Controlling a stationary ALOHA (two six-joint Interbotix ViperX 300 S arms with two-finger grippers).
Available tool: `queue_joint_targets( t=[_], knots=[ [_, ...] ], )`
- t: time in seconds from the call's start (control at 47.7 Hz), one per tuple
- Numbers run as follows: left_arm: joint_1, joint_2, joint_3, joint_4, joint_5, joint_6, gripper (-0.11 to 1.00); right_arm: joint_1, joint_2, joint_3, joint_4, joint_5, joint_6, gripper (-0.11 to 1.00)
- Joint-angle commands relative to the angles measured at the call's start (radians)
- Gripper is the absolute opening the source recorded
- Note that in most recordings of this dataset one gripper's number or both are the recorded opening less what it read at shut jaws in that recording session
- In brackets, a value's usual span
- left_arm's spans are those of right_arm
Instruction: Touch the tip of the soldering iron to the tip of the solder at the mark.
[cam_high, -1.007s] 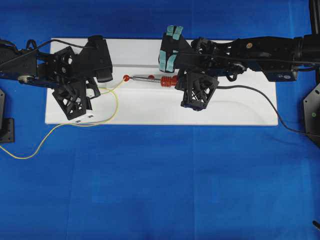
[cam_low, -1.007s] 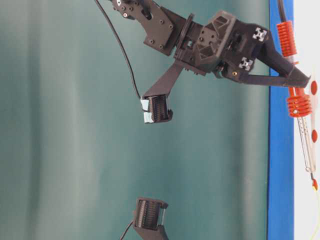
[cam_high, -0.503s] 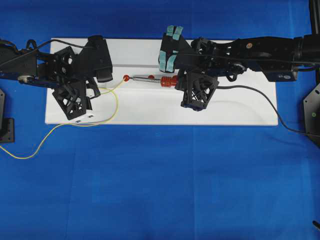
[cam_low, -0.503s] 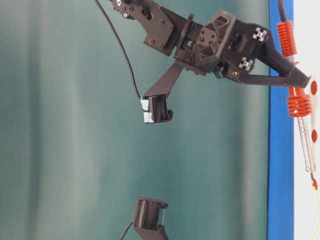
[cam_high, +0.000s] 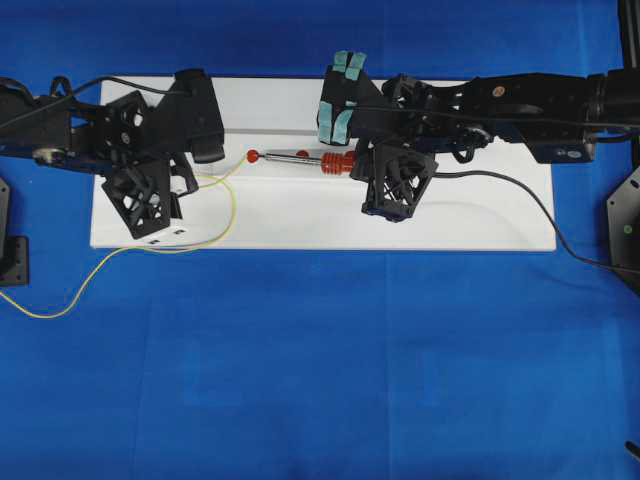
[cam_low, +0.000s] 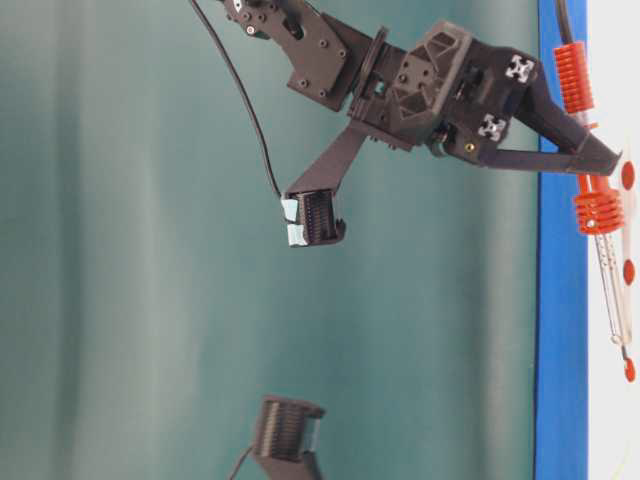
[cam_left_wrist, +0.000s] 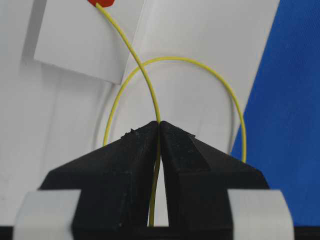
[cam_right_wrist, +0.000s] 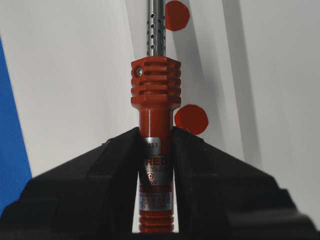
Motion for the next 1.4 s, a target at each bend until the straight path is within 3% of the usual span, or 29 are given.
queue_joint_targets(
  t=[0.0, 0.398, 0.65, 1.027, 1.384],
  knots=[
    [-0.006, -0.058, -0.029, 0.002, 0.038, 0.002, 0.02, 0.002, -0.012, -0.023, -0.002, -0.006, 0.000, 0.06],
    [-0.044, -0.245, 0.021, 0.002, 0.086, -0.017, 0.02, 0.000, -0.011, -0.025, -0.002, -0.012, -0.002, 0.06],
    [-0.044, -0.242, 0.020, 0.002, 0.087, -0.035, 0.02, -0.002, -0.091, 0.005, -0.034, -0.008, 0.002, 0.06],
    [-0.044, -0.245, 0.023, 0.002, 0.087, -0.040, 0.02, -0.008, -0.321, 0.198, -0.040, -0.008, 0.014, 0.06],
    [-0.046, -0.206, -0.014, 0.002, 0.089, -0.037, 0.02, -0.008, -0.348, 0.227, -0.057, 0.015, 0.046, 0.06]
  ],
)
